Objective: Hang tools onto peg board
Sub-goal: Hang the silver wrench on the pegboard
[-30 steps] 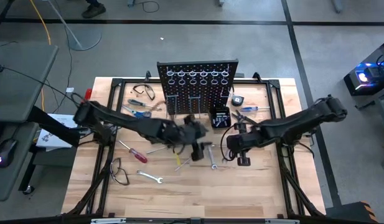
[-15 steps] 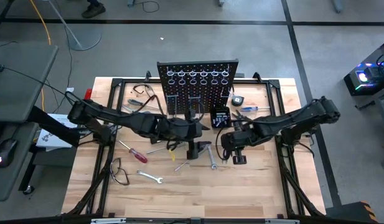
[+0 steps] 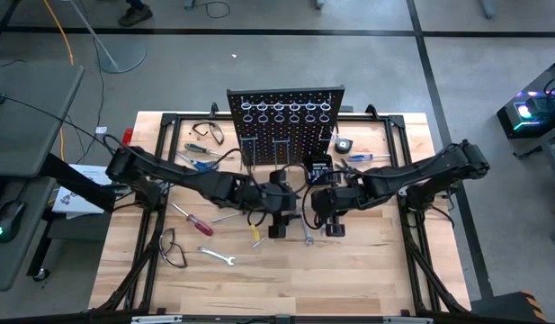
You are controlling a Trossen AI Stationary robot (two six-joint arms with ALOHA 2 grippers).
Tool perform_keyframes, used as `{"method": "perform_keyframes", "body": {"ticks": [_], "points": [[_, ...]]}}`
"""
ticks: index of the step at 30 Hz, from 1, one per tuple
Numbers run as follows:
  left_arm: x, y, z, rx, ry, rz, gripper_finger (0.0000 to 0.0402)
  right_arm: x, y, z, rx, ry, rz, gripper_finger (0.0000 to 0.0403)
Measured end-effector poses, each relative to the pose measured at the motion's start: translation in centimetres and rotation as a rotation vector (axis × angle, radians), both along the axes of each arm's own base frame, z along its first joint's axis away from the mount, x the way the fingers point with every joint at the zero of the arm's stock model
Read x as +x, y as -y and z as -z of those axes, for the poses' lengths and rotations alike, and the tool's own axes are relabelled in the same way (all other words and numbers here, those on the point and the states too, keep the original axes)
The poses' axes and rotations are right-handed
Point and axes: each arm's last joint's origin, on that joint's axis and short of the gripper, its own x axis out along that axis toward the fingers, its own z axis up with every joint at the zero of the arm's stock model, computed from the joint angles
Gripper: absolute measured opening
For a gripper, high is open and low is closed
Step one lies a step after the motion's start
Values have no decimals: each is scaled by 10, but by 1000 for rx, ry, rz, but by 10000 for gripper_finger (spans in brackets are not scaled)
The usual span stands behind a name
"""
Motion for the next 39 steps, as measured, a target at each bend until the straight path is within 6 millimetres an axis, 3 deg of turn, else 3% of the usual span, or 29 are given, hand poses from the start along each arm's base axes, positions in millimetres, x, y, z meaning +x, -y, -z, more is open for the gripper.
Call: {"method": "perform_keyframes", "body": {"ticks": [5,12,15,20,22,29,39], "points": [[3,2,8,16,-30,15,230,1,0,-5,3,24,2,0],[3,1,2,34,12,-25,211,1,0,-6,4,24,10,0],[2,1,2,34,8,-25,167,1,0,-6,4,24,10,0],[2,1,3,32,4,-26,44,1,0,-6,14,25,25,0],[2,0,3,24,3,-26,14,1,-1,-6,12,25,24,0],[-1,-1,7,31,-56,-29,7,2,-1,-10,22,36,17,12],[-9,-2,15,3,-155,-65,2,3,0,-47,-46,157,47,91]]}}
